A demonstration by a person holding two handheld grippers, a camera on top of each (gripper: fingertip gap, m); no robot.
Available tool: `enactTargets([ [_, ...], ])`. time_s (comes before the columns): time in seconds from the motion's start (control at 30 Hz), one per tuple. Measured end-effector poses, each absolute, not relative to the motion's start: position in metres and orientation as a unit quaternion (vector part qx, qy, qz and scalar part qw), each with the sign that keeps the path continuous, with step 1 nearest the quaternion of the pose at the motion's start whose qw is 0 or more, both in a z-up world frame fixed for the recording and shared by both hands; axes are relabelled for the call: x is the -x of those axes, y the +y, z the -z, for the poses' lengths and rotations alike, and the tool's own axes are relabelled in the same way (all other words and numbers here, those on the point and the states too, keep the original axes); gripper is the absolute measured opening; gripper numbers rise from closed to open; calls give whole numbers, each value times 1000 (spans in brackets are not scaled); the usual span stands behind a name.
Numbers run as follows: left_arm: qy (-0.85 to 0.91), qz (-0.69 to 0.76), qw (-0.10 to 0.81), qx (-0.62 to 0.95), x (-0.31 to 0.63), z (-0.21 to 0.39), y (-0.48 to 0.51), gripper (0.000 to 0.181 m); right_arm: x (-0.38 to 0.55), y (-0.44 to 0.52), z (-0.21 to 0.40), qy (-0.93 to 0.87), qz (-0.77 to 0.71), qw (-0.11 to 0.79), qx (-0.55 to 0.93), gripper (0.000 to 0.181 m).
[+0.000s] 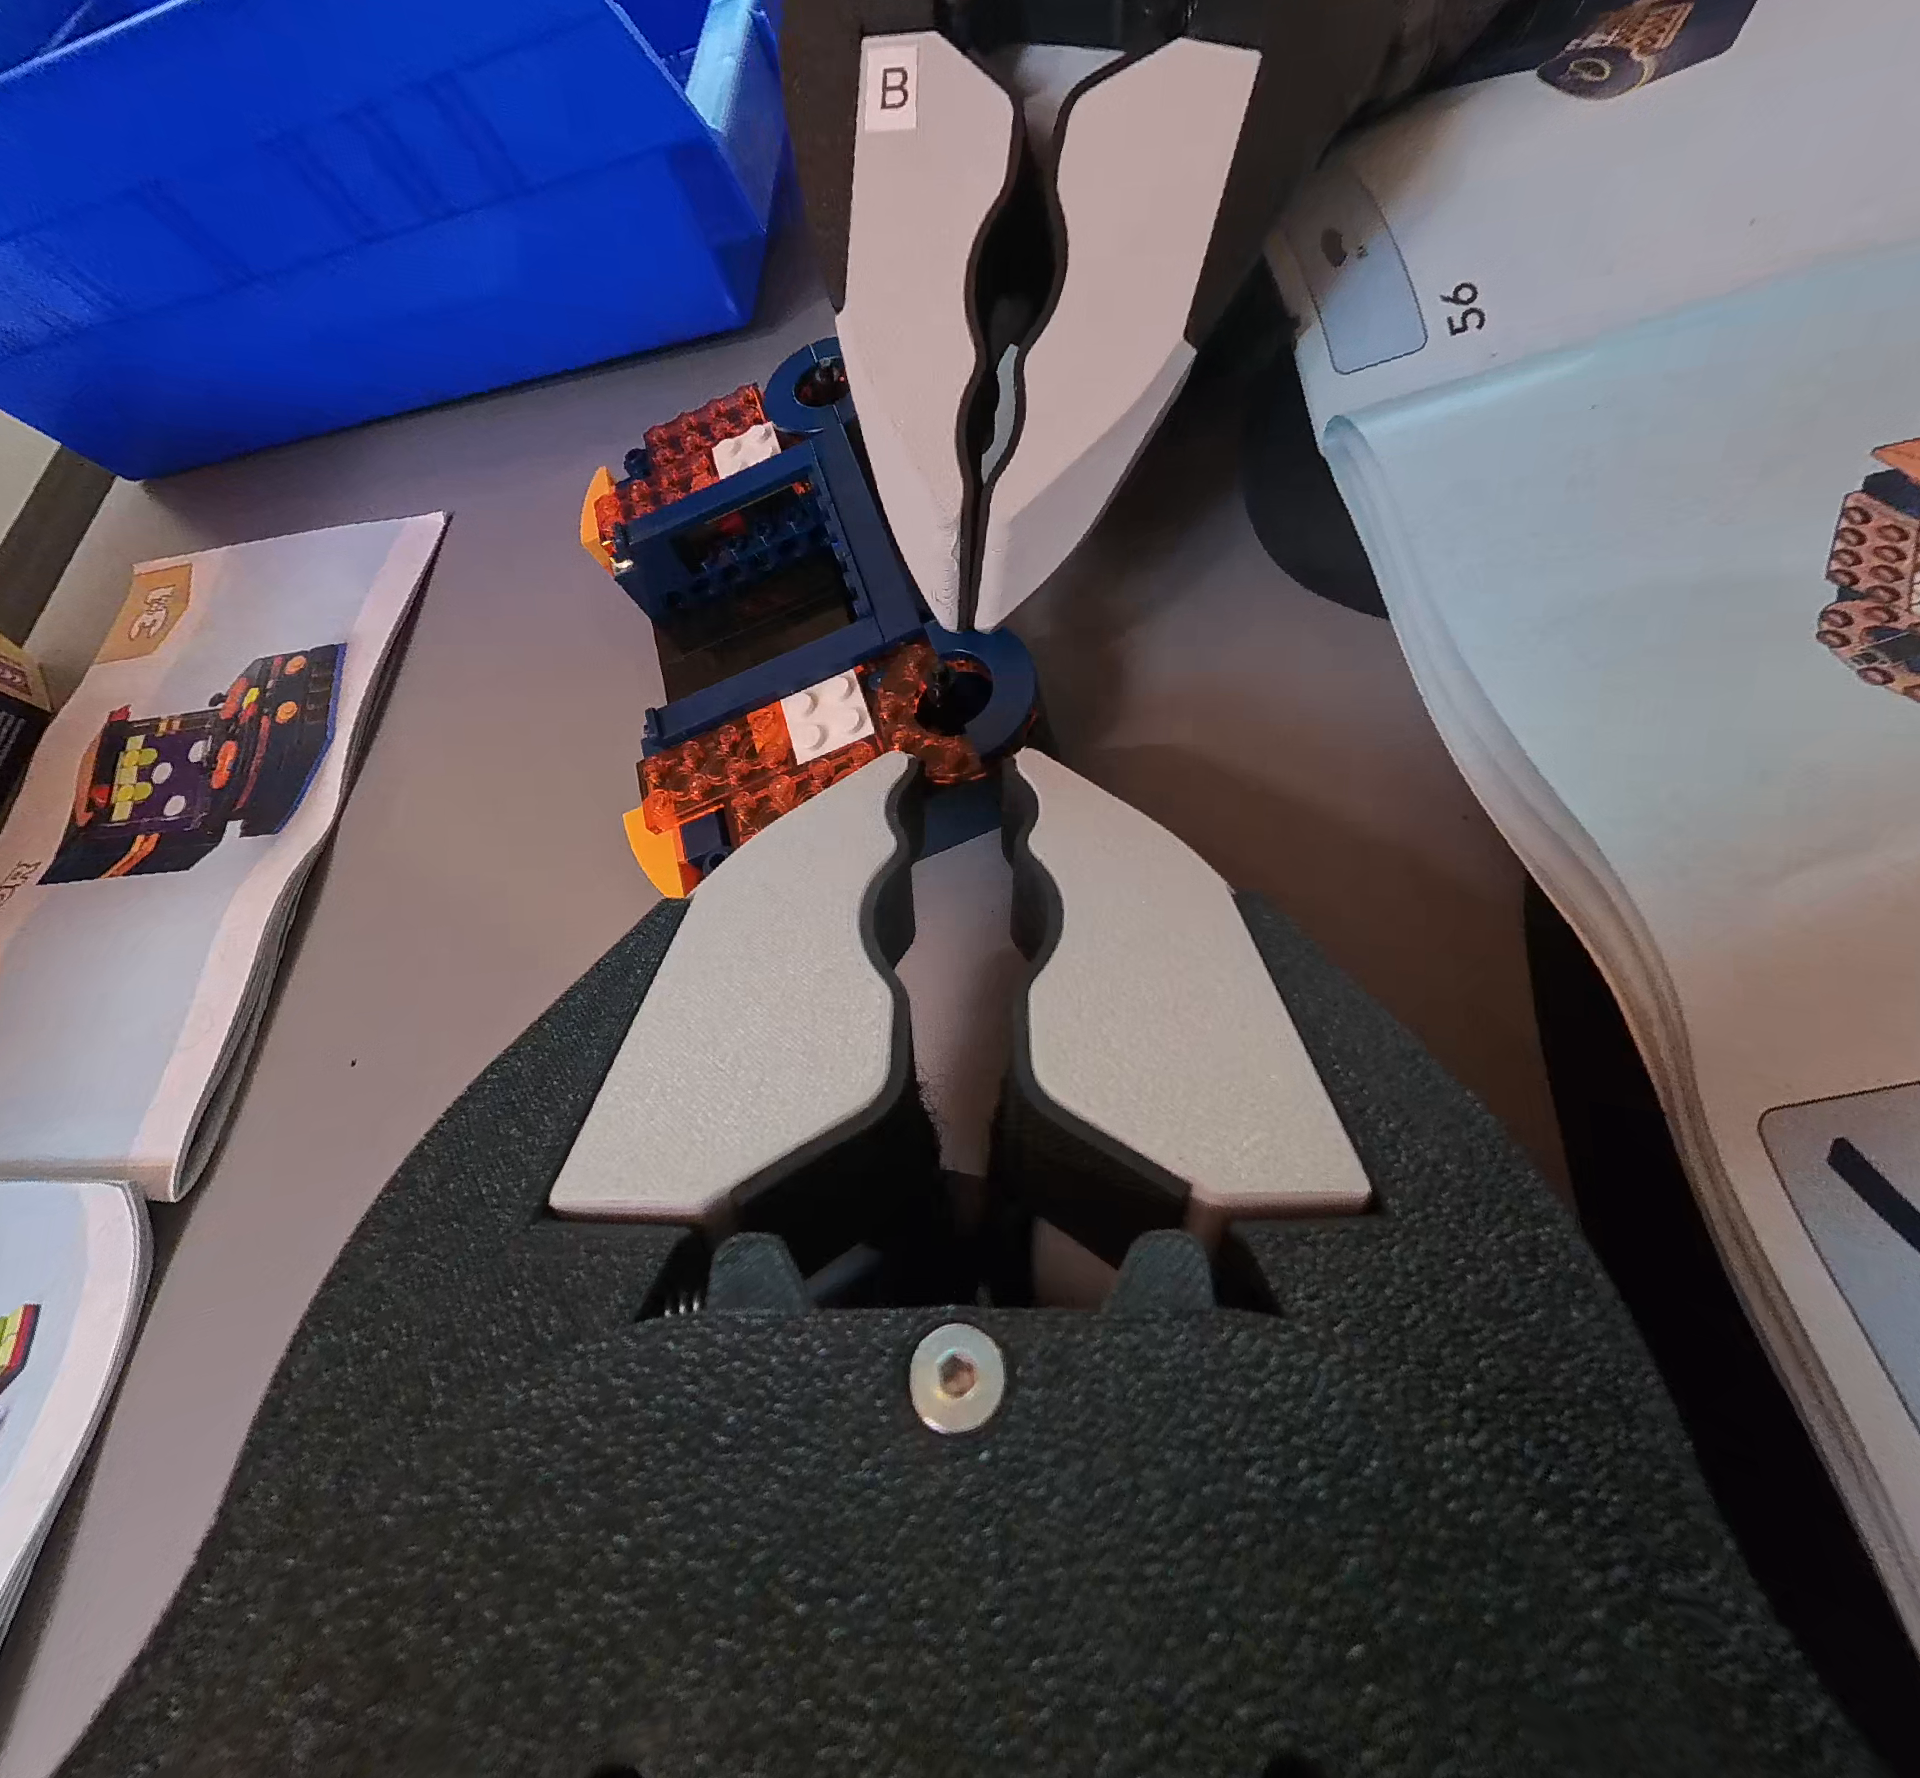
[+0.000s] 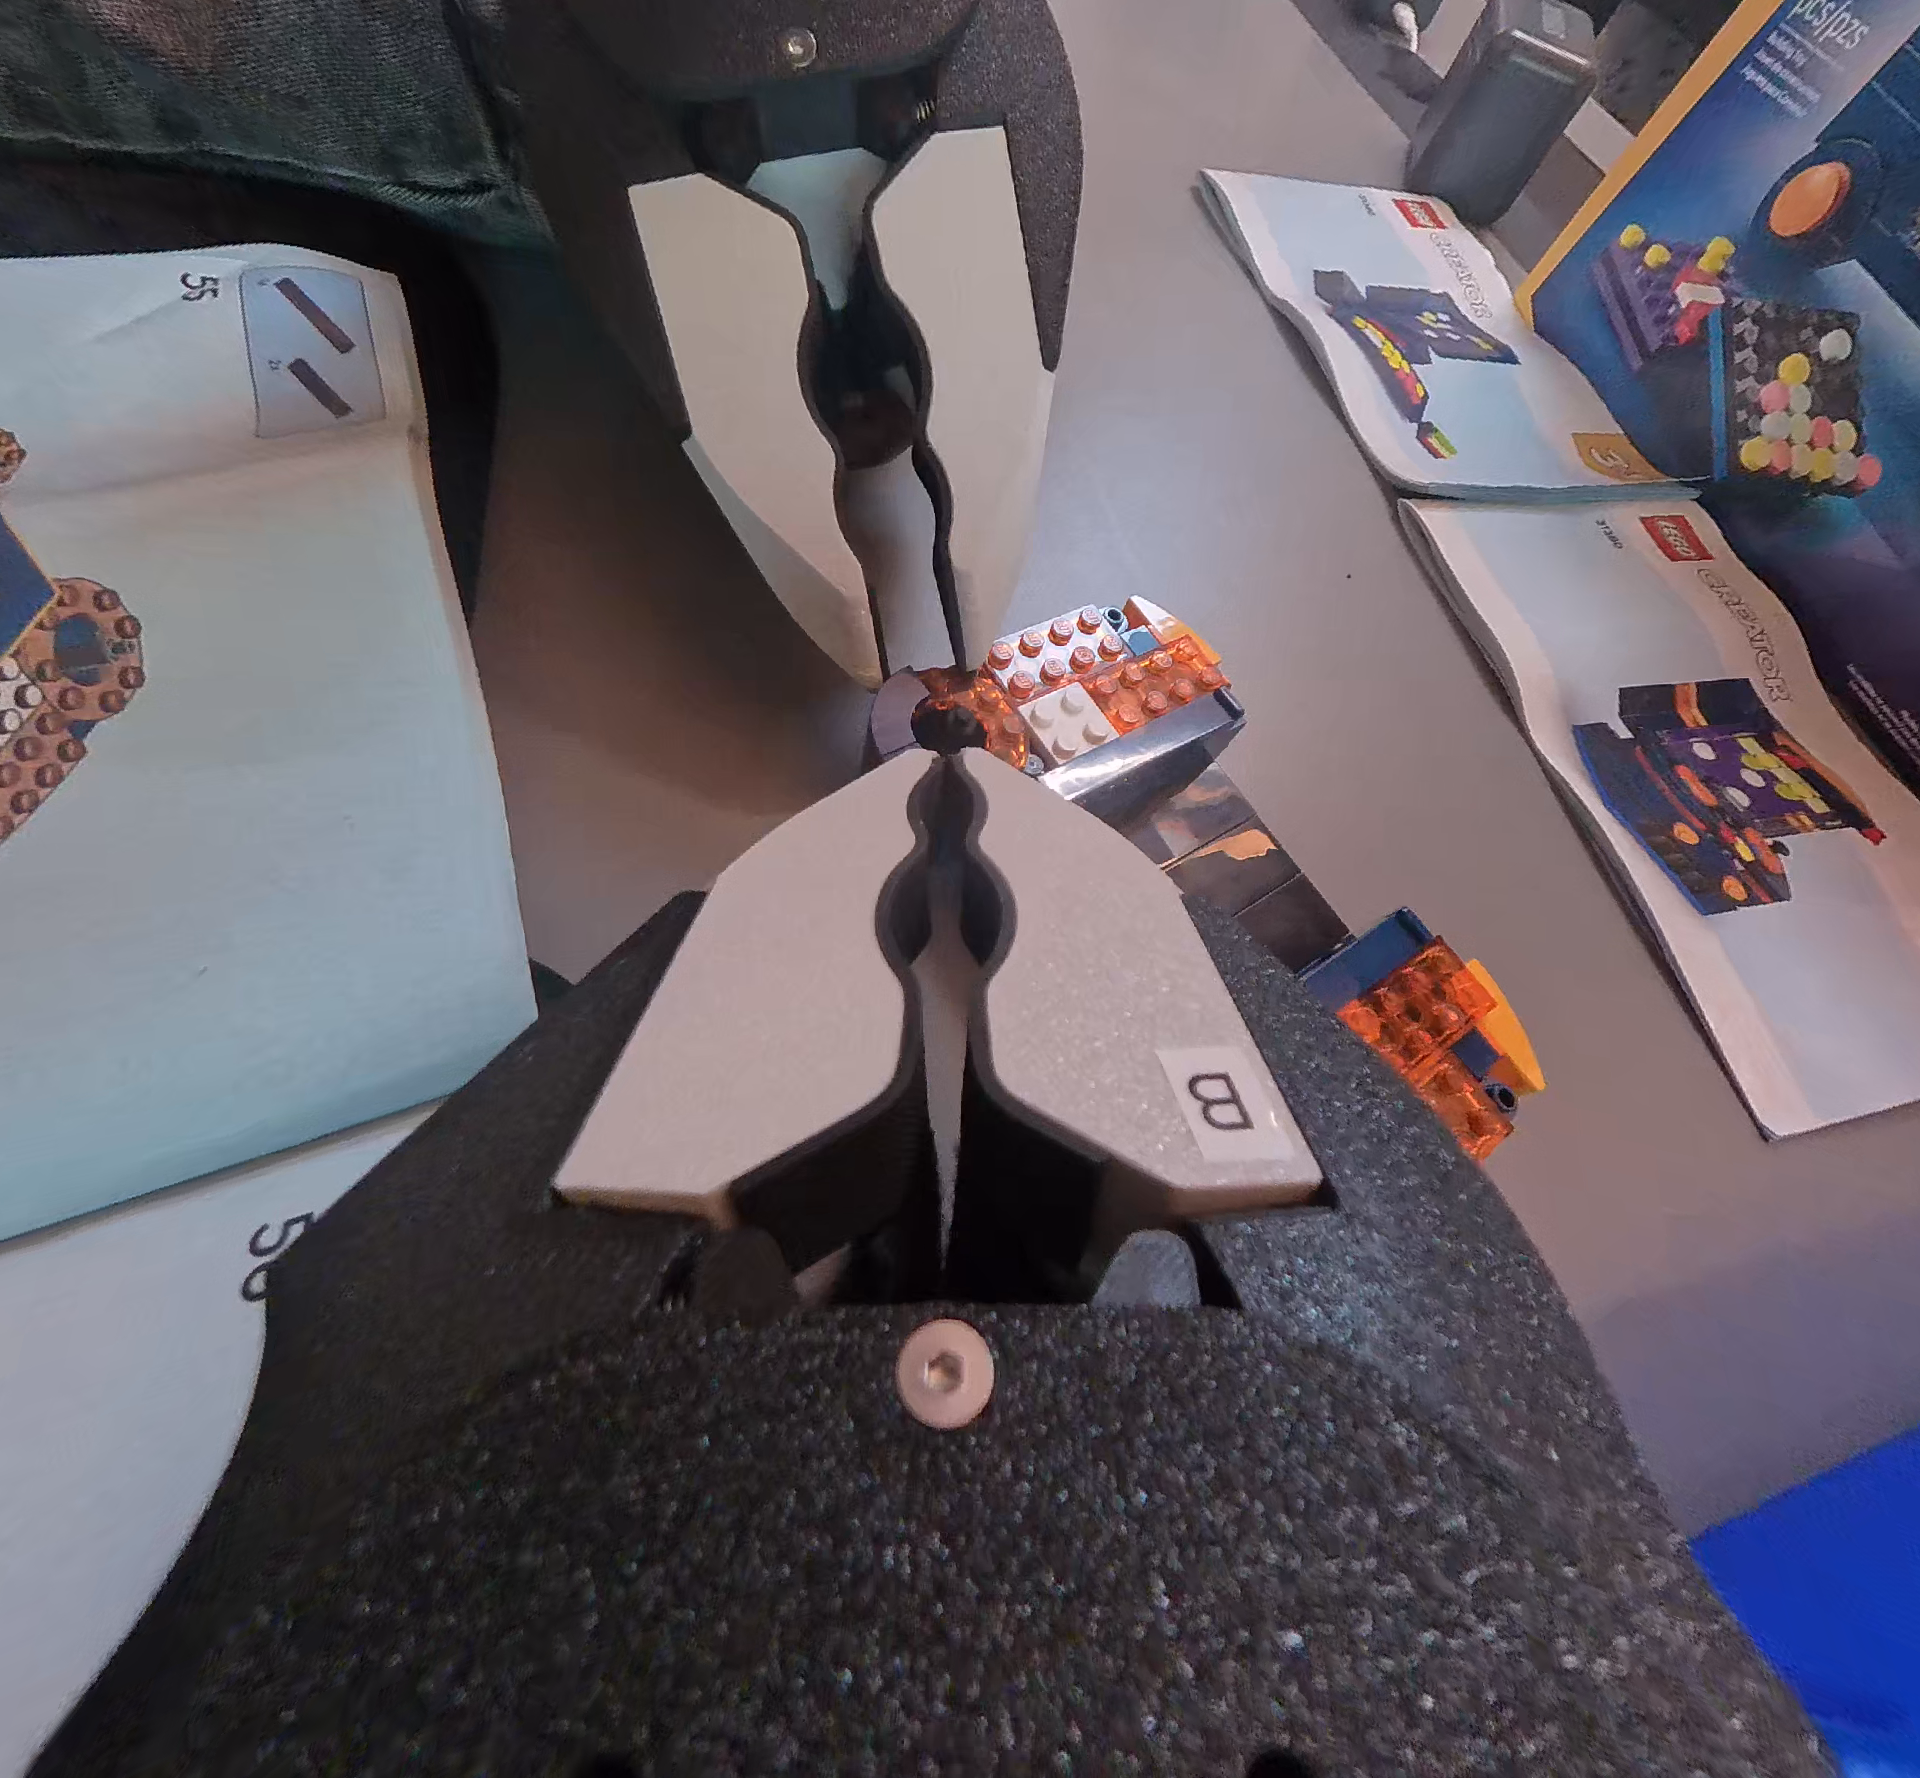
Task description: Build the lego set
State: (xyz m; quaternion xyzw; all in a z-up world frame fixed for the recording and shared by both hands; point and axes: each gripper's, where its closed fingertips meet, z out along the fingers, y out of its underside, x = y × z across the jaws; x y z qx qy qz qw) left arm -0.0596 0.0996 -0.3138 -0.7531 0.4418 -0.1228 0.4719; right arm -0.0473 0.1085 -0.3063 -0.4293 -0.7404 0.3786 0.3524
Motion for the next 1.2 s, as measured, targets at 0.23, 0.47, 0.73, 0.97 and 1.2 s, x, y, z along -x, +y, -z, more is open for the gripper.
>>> enactTargets([
  [0.23,441,123,472,753,60,314,100,14,47,108,307,-741,-376,352,431,0],
  [0.47,441,124,472,753,59,314,100,14,48,108,307,-737,-387,337,440,0],
  [0.73,442,123,473,753,60,314,100,14,45,113,303,-728,-400,337,443,0],
  [0.97,442,124,472,753,59,314,100,13,46,113,306,-735,-380,347,441,0],
  [1.2,441,126,472,753,59,314,100,13,46,112,307,-744,-358,375,422,0],
])
